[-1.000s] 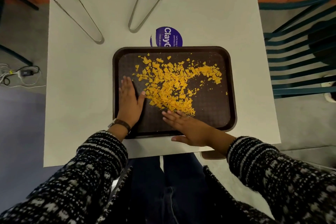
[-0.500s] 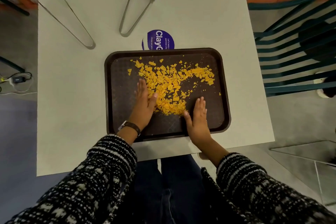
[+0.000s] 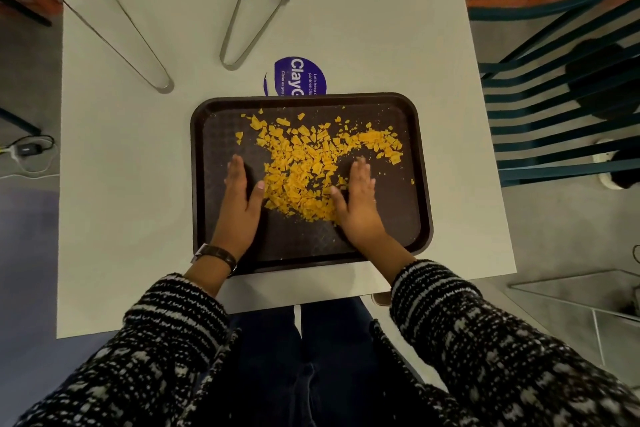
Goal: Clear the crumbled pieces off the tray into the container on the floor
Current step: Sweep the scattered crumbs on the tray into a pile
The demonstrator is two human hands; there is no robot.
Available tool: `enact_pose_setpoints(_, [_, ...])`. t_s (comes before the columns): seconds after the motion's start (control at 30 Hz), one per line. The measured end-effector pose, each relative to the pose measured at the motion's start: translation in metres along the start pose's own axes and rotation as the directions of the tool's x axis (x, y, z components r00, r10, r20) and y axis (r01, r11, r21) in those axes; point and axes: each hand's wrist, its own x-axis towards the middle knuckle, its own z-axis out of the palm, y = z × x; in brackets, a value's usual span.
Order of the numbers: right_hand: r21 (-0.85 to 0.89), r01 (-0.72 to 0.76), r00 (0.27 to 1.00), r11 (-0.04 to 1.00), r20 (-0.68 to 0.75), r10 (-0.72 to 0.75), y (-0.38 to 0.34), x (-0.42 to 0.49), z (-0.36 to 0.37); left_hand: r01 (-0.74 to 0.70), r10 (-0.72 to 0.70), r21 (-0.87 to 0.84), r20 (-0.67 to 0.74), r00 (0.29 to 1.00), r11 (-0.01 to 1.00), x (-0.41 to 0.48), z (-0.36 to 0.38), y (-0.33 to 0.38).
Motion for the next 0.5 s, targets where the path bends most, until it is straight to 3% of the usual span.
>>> enact_pose_setpoints(0.1, [0.031,0.209,0.971,0.977,0.107,-0.211,-0.016,-0.007,0.010,0.012,-0.012,0.002,0.003,1.000,1.000,-0.002,0.002,0.000])
enact_pose_setpoints(0.17, [0.035,0.209,0.977,0.977,0.038,-0.210,-0.016,-0.007,0.009,0.011,-0.011,0.004,0.000,1.000,1.000,-0.002,0.002,0.002])
enact_pose_setpoints(0.27, [-0.060,0.003,0.991,0.998,-0.136,-0.011,0.001,0.001,-0.006,0.011,-0.011,-0.003,-0.001,1.000,1.000,0.000,0.001,0.004])
enact_pose_setpoints(0.37, [-0.086,-0.225,0.964,0.971,-0.167,0.209,0.014,0.007,-0.015,0.008,-0.008,-0.003,-0.014,1.000,1.000,0.000,0.001,0.004])
enact_pose_setpoints(0.43, [-0.069,-0.138,0.989,0.988,-0.070,0.134,0.008,0.003,-0.008,0.015,-0.015,0.001,-0.022,1.000,1.000,0.000,0.001,0.004])
enact_pose_setpoints(0.5, [-0.001,0.065,0.996,0.998,0.054,-0.065,-0.006,-0.005,0.002,0.018,-0.018,0.009,-0.018,1.000,1.000,0.000,0.003,0.004])
